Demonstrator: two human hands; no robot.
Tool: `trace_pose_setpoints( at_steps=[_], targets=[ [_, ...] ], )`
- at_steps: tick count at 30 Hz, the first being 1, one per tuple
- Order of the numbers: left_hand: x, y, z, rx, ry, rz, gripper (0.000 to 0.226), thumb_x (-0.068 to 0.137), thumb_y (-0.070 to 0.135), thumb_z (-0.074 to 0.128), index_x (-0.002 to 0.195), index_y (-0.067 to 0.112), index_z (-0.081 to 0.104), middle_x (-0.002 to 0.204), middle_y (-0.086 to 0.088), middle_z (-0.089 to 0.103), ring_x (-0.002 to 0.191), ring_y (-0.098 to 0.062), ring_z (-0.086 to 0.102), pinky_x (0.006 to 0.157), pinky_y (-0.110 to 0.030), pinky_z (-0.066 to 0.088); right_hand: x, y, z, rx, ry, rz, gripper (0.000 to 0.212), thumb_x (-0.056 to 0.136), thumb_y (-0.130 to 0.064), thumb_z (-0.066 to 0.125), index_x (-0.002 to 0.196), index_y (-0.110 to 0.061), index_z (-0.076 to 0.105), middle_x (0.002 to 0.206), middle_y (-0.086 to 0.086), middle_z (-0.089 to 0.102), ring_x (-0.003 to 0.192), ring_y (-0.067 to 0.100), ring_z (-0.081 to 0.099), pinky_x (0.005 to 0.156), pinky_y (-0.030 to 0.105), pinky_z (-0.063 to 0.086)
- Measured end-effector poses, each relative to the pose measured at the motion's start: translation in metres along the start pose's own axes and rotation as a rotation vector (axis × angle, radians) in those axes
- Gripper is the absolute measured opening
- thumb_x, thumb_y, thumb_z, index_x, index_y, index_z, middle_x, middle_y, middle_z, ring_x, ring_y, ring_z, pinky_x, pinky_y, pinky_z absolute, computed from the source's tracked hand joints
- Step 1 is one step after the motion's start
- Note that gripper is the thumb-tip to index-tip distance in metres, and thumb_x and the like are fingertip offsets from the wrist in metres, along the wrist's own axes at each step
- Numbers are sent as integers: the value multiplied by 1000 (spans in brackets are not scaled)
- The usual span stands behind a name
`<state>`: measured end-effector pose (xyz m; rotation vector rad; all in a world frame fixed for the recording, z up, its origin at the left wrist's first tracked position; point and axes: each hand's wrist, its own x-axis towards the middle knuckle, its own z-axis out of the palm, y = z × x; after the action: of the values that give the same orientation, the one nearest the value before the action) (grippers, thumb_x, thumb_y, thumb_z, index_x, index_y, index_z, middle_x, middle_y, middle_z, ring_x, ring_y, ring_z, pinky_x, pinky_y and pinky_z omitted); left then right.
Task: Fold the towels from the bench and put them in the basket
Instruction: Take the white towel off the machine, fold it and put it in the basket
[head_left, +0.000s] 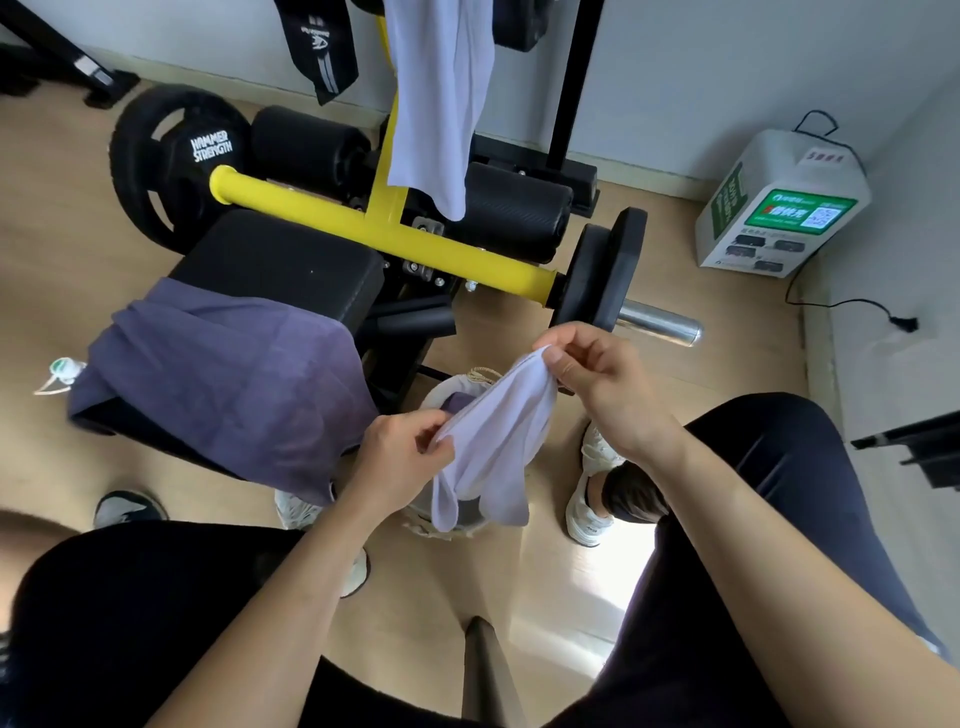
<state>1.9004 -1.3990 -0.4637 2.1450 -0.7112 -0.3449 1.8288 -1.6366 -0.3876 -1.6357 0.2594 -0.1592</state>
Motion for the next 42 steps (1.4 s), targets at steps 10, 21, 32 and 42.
trace_pose_setpoints(
  at_steps=[10, 21, 32, 42],
  targets=[
    [-4, -25, -6, 86, -78, -189, 16, 95, 20, 62, 103, 27, 74, 79, 6, 71, 77, -21, 67, 66, -46, 58, 11, 6, -26, 19, 330, 68, 16, 100, -11, 54, 96, -15, 69, 74, -1, 64, 67, 22, 52, 60, 37, 42],
    [7, 2, -49, -125, 446, -273, 17, 98, 21, 66, 103, 7, 74, 91, -8, 73, 87, -19, 67, 73, -31, 51, 24, 31, -42, -42, 563, 169, 24, 96, -8, 59, 83, -25, 69, 80, -3, 66, 80, 14, 59, 87, 46, 54],
    [7, 10, -53, -467, 505, -498, 12, 96, 27, 69, 96, 18, 76, 92, -2, 77, 92, -19, 74, 78, -44, 64, 16, 30, -21, -4, 442, 254, 15, 96, -5, 63, 85, -11, 70, 79, 6, 70, 76, 20, 66, 77, 40, 62],
    [-1, 55, -31, -693, 336, -526, 8, 91, 10, 75, 99, 8, 77, 92, -13, 79, 91, -27, 77, 86, -41, 64, -10, 20, 26, 159, 238, 210, 10, 93, -6, 67, 98, 1, 73, 95, 25, 74, 83, 26, 69, 84, 46, 58]
  ],
)
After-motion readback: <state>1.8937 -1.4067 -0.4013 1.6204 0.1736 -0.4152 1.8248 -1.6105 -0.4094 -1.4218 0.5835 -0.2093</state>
